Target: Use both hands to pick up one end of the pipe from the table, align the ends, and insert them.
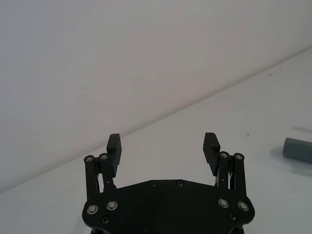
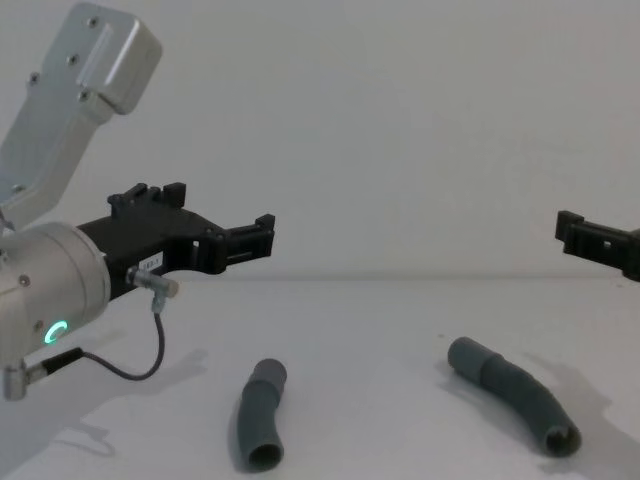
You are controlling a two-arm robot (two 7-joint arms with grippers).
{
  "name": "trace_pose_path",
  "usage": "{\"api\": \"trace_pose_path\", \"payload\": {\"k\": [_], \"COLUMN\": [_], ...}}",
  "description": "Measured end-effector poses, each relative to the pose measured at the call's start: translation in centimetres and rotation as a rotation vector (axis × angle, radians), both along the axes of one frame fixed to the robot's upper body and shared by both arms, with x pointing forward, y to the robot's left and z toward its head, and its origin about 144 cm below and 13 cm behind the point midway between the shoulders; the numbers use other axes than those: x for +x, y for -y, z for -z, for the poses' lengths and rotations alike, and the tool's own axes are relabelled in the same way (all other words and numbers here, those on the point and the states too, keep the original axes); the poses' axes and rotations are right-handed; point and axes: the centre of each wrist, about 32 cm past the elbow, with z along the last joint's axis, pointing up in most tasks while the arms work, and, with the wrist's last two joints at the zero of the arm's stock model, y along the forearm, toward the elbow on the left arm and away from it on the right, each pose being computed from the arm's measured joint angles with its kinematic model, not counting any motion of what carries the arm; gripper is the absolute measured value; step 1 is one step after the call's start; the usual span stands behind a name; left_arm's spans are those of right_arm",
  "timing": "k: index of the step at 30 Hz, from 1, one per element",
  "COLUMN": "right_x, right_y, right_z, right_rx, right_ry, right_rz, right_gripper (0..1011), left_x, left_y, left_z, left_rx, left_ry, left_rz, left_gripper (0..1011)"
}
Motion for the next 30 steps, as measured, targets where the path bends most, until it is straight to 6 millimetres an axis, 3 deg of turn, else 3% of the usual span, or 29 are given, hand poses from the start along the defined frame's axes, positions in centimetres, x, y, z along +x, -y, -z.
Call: {"api": "trace_pose_path", "payload": {"k": [30], "right_x": [0.00], "right_y": [0.00], "right_z": [0.00], "right_rx": [0.000], "right_ry": [0.000], "right_rz": [0.000], "right_gripper": [1004], "left_x": [-0.07], "left_y": [0.11], "left_z": [-0.40], "left_rx": [0.001], "left_ry": [-0.029], "left_rz": [-0.009], "left_gripper": [1001]}}
